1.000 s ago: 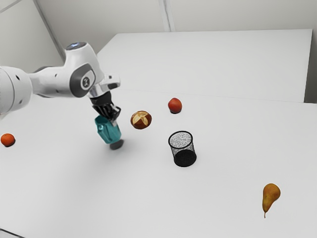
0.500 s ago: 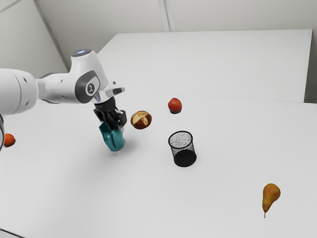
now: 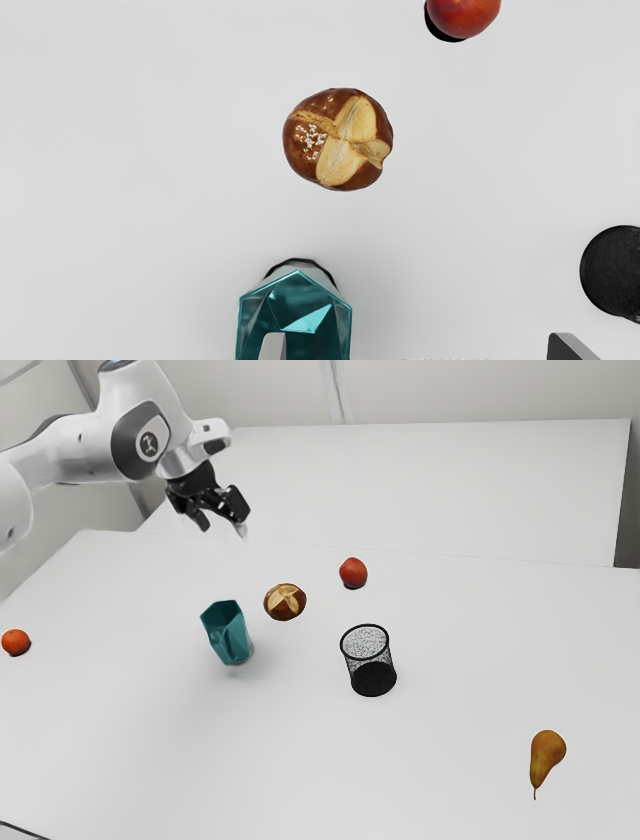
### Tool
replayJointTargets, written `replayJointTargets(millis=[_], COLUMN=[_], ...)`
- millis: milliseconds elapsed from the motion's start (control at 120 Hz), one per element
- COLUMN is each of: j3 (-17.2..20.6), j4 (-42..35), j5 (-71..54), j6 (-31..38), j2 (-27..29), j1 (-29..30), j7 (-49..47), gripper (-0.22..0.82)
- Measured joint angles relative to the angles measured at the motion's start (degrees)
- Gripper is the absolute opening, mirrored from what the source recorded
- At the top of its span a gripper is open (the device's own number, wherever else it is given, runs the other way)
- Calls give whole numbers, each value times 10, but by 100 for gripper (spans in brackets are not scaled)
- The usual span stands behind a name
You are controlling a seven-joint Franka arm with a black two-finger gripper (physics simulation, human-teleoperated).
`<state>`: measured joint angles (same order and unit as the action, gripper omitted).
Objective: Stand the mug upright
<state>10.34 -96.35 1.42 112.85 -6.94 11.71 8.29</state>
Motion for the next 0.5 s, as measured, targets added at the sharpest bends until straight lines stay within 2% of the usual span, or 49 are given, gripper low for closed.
replayJointTargets(millis=[150, 500], j3=[-2, -2], j4=[53, 57], j5=[2, 2], j6=[-63, -120], j2=[4, 23], j1=[1, 0], j7=[-2, -4], gripper=[59, 60])
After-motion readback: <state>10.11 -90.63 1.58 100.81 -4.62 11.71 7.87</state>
